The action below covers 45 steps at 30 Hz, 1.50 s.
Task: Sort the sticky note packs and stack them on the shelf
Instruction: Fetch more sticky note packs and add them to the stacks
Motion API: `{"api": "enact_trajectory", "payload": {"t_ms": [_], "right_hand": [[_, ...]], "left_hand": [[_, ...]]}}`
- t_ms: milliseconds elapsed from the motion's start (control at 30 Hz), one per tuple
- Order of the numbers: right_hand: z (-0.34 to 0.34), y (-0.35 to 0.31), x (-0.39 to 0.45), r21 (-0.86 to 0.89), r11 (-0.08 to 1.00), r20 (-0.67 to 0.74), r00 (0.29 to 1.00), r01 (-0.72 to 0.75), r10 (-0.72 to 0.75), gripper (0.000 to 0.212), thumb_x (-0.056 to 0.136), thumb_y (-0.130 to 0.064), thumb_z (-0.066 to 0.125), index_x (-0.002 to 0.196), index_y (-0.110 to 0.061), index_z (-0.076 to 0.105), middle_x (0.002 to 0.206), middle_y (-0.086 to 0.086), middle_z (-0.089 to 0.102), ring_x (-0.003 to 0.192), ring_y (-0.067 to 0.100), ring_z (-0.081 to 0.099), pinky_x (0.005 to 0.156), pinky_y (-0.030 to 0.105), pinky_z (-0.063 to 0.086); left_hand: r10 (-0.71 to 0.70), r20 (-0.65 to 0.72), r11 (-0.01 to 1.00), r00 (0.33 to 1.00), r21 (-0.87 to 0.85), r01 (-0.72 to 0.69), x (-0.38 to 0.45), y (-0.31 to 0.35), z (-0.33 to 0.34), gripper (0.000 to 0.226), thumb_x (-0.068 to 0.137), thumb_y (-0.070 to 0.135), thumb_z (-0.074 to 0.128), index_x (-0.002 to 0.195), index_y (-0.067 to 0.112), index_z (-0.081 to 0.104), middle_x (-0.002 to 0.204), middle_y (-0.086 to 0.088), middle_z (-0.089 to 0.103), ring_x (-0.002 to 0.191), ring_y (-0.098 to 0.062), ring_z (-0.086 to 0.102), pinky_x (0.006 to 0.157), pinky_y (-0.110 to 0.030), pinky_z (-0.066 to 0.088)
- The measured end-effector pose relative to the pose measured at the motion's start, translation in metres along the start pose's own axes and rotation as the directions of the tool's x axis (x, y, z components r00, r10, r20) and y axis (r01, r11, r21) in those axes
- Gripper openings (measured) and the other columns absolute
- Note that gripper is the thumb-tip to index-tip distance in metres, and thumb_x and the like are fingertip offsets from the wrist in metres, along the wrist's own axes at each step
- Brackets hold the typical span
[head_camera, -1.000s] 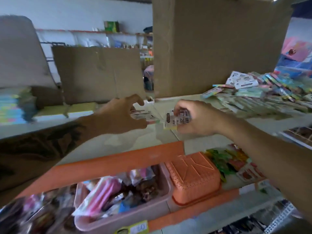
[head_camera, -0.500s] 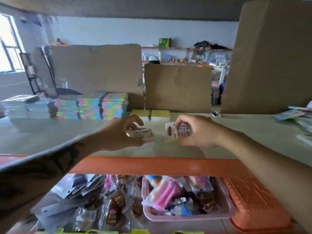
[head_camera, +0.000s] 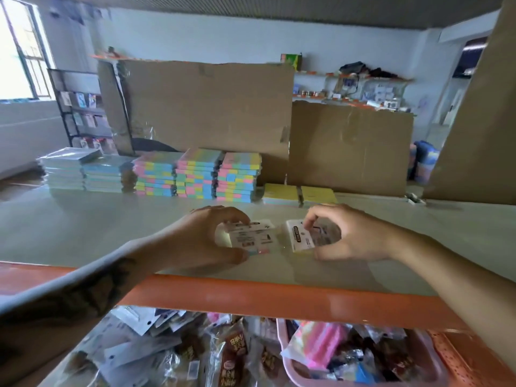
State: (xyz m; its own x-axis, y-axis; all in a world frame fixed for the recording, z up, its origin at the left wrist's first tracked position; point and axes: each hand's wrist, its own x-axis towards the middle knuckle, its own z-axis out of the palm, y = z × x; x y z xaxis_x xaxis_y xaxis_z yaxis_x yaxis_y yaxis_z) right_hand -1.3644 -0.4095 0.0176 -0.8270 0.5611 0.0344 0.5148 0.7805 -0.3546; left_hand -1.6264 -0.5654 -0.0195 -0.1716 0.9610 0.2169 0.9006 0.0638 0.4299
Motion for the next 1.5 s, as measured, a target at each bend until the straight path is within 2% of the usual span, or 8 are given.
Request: {"api": "enact_trajectory", "payload": {"t_ms": [300, 433, 533, 700, 900, 1033, 1300, 1500], "right_hand": [[-0.003, -0.045, 0.026, 0.078, 0.983, -0.099, 0.982, 0.169, -0.161, 0.050, 0.073, -0.050, 0.088, 0.115, -0.047, 0.061, 0.118, -0.034, 0.059, 0.120, -0.009, 0.052, 0.098, 0.018, 0.043], [0.004, -0.056, 0.033, 0.128, 0.962, -0.233, 0.950, 0.240, -0.206, 0.025, 0.085, -0.032, 0.081, 0.107, -0.037, 0.070, 0.096, -0.016, 0.072, 0.086, -0.005, 0.064, 0.073, 0.016, 0.047], [0.005, -0.055, 0.035, 0.216, 0.944, -0.305, 0.935, 0.251, -0.180, 0.012, 0.090, -0.024, 0.077, 0.099, -0.030, 0.071, 0.081, -0.006, 0.073, 0.056, 0.001, 0.053, 0.057, 0.020, 0.040], [0.015, -0.047, 0.036, 0.596, 0.779, -0.317, 0.949, 0.194, 0.006, 0.016, 0.087, -0.021, 0.081, 0.095, -0.014, 0.069, 0.079, 0.013, 0.073, 0.066, 0.013, 0.053, 0.066, 0.032, 0.039], [0.037, -0.047, 0.039, 0.830, 0.545, -0.248, 0.954, 0.119, 0.169, 0.028, 0.081, -0.023, 0.083, 0.096, -0.007, 0.064, 0.077, -0.004, 0.072, 0.069, 0.012, 0.058, 0.069, 0.041, 0.045], [0.037, -0.052, 0.034, 0.740, 0.641, -0.344, 0.934, 0.204, 0.101, 0.034, 0.084, -0.017, 0.081, 0.101, -0.021, 0.052, 0.086, -0.011, 0.075, 0.065, 0.005, 0.058, 0.066, 0.030, 0.043], [0.028, -0.050, 0.030, -0.123, 0.879, -0.361, 0.804, 0.461, -0.472, 0.053, 0.074, -0.047, 0.079, 0.117, -0.034, 0.051, 0.160, -0.017, 0.028, 0.148, 0.011, 0.028, 0.117, 0.035, 0.031], [0.021, -0.062, 0.041, -0.313, 0.820, -0.302, 0.768, 0.480, -0.565, 0.050, 0.070, -0.064, 0.071, 0.110, -0.039, 0.053, 0.130, -0.016, 0.058, 0.125, 0.014, 0.053, 0.102, 0.051, 0.041]], "left_hand": [[-0.033, -0.043, 0.934, 0.999, -0.356, 0.016, 0.012, 0.003, -0.011, 0.052, 0.065, 0.077, 0.057, 0.097, 0.038, 0.071, 0.092, 0.011, 0.073, 0.087, -0.007, 0.067, 0.078, -0.036, 0.053], [-0.053, -0.039, 0.867, 0.998, -0.498, 0.027, 0.017, 0.014, -0.009, 0.074, 0.073, 0.082, 0.053, 0.088, 0.012, 0.073, 0.080, -0.012, 0.064, 0.073, -0.019, 0.057, 0.074, -0.040, 0.045], [-0.101, -0.051, 0.808, 0.994, -0.587, 0.052, 0.017, 0.019, -0.006, 0.060, 0.081, 0.079, 0.061, 0.065, 0.022, 0.066, 0.062, 0.007, 0.053, 0.064, -0.008, 0.053, 0.064, -0.022, 0.040], [-0.120, -0.104, 0.689, 0.987, -0.725, 0.007, 0.016, 0.012, -0.001, 0.041, 0.072, 0.038, 0.080, 0.096, 0.005, 0.075, 0.086, -0.017, 0.072, 0.078, -0.019, 0.063, 0.072, -0.035, 0.044], [-0.144, -0.084, 0.670, 0.986, -0.741, 0.035, 0.012, 0.011, 0.002, 0.025, 0.090, 0.024, 0.078, 0.101, 0.002, 0.074, 0.085, -0.012, 0.069, 0.079, -0.019, 0.061, 0.078, -0.042, 0.044], [-0.152, -0.132, 0.683, 0.980, -0.730, 0.008, 0.012, 0.012, 0.003, 0.030, 0.093, 0.031, 0.071, 0.097, 0.002, 0.069, 0.079, -0.003, 0.058, 0.076, -0.018, 0.053, 0.078, -0.049, 0.051], [-0.149, -0.156, 0.674, 0.976, -0.738, -0.016, 0.010, 0.015, -0.002, 0.046, 0.090, 0.041, 0.058, 0.104, -0.001, 0.071, 0.086, -0.007, 0.069, 0.082, -0.022, 0.062, 0.080, -0.045, 0.049], [-0.116, -0.092, 0.658, 0.989, -0.753, 0.007, 0.007, 0.007, -0.007, 0.047, 0.088, 0.041, 0.062, 0.102, -0.003, 0.072, 0.085, -0.010, 0.067, 0.080, -0.021, 0.059, 0.076, -0.035, 0.048]]}}
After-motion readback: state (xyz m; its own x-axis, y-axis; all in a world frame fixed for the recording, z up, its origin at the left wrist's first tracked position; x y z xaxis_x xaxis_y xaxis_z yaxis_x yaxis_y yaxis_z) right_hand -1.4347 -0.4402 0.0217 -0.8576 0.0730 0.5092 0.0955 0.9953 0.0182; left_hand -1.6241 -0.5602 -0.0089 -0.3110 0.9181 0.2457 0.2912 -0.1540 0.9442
